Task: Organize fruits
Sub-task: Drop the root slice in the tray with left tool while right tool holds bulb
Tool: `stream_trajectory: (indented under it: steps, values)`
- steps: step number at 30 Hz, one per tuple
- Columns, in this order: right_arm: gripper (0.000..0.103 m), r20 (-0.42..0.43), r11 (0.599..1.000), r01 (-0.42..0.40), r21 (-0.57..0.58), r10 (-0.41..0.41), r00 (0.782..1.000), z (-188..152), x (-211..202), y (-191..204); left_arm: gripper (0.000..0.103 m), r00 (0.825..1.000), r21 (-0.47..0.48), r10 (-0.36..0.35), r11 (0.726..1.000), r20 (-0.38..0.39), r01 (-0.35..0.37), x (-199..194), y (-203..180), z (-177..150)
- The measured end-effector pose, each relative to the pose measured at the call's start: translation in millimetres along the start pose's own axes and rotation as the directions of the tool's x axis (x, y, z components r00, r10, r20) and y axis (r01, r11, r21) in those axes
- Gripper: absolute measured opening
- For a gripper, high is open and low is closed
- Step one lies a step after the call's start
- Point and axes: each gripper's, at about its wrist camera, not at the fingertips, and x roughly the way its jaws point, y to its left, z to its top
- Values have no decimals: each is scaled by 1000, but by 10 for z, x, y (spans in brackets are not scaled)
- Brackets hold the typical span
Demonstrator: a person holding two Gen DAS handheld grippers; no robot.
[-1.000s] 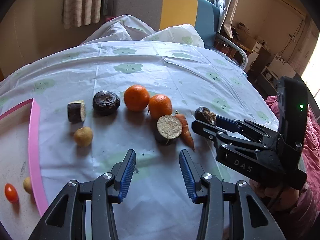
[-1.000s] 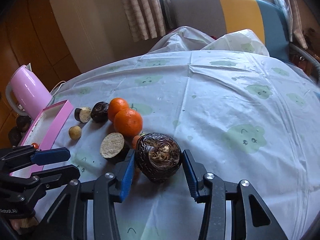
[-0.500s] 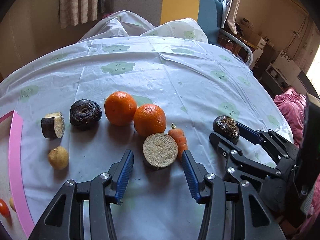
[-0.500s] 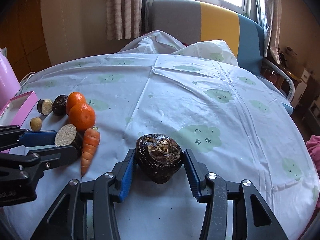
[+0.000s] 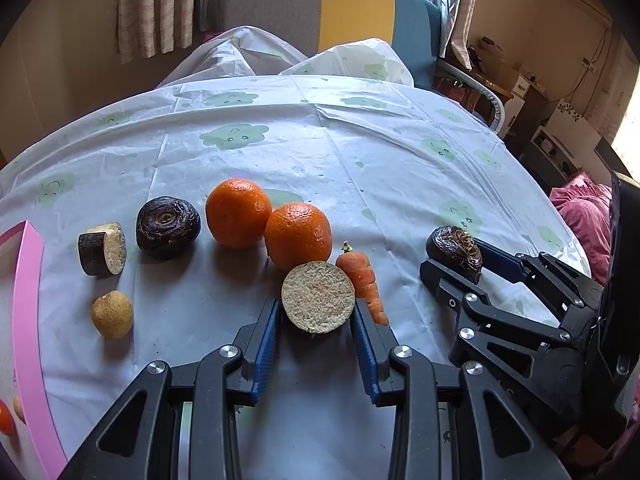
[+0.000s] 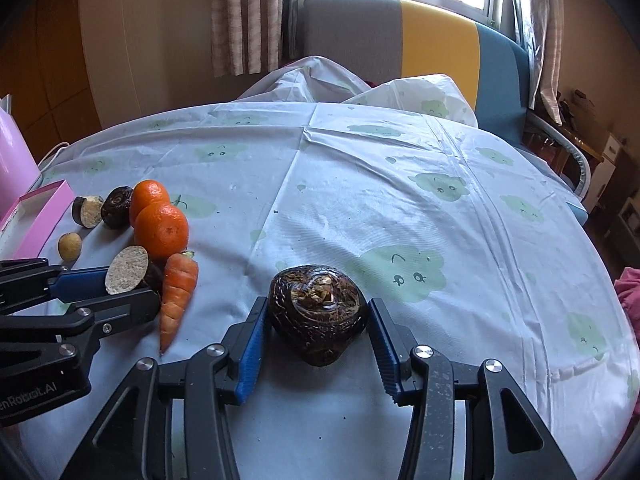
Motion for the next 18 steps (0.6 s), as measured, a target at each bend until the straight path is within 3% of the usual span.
stream_trajectory:
  steps: [18]
  values:
    - [49, -4, 1000, 8, -7, -8, 1000, -4, 14, 22, 36, 999, -23, -18, 1000, 44, 19, -308, 74, -57]
